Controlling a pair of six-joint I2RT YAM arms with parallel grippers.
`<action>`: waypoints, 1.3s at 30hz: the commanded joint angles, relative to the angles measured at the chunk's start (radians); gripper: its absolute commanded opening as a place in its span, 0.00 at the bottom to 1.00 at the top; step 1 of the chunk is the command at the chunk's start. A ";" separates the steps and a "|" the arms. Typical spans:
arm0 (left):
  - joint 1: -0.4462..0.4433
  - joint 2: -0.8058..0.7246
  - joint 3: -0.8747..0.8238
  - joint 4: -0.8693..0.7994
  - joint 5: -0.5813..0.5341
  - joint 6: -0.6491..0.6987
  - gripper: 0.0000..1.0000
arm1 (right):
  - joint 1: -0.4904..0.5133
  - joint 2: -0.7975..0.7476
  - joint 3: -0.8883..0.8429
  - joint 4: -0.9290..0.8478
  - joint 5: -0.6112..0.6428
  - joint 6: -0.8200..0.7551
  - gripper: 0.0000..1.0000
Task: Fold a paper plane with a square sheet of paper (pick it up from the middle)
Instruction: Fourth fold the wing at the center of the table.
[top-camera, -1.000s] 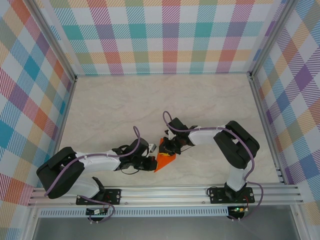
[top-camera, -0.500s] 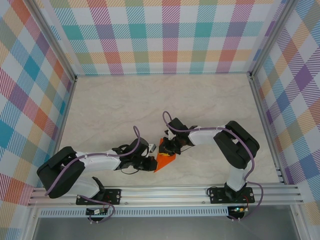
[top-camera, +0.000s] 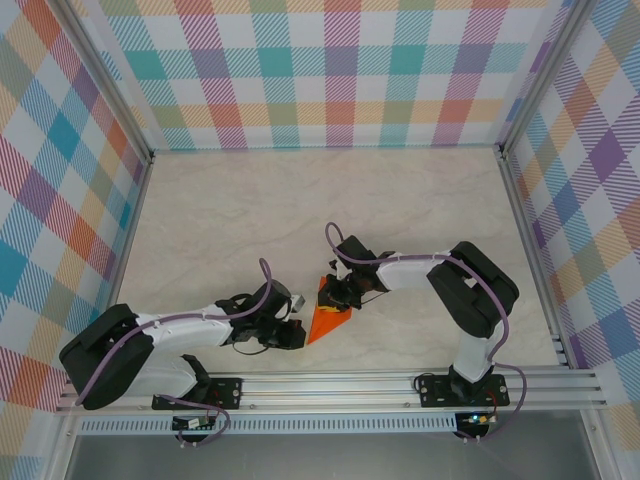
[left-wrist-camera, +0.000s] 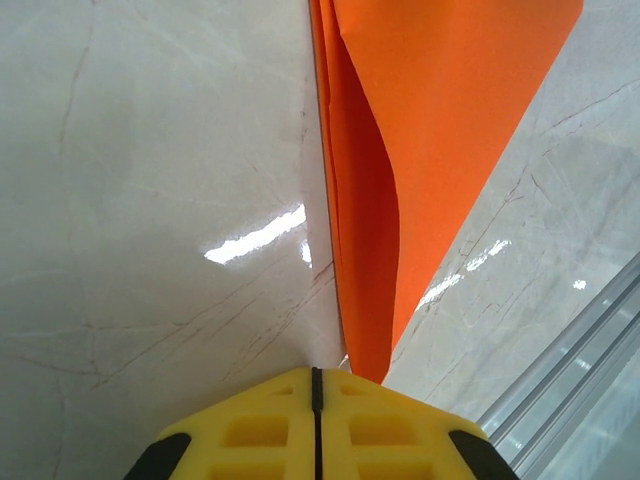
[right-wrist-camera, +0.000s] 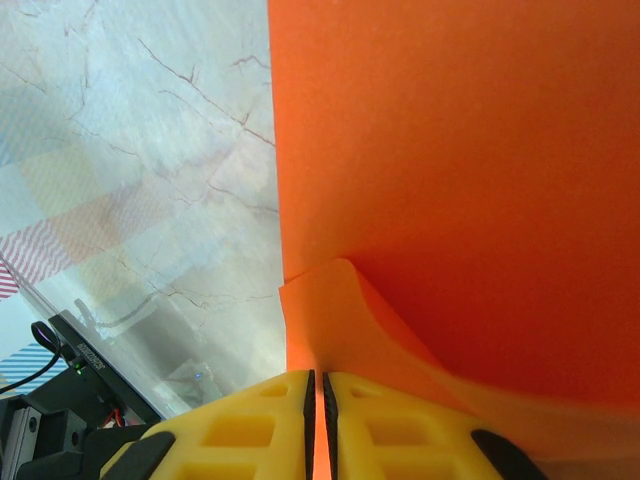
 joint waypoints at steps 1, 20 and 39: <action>-0.001 0.002 0.000 0.016 0.016 -0.006 0.07 | -0.001 0.045 -0.020 -0.072 0.066 -0.016 0.14; -0.001 -0.013 0.065 0.190 0.014 -0.120 0.11 | -0.001 0.046 -0.028 -0.068 0.067 -0.016 0.14; 0.000 0.082 -0.004 0.200 0.049 -0.106 0.11 | -0.002 0.051 -0.033 -0.068 0.067 -0.016 0.14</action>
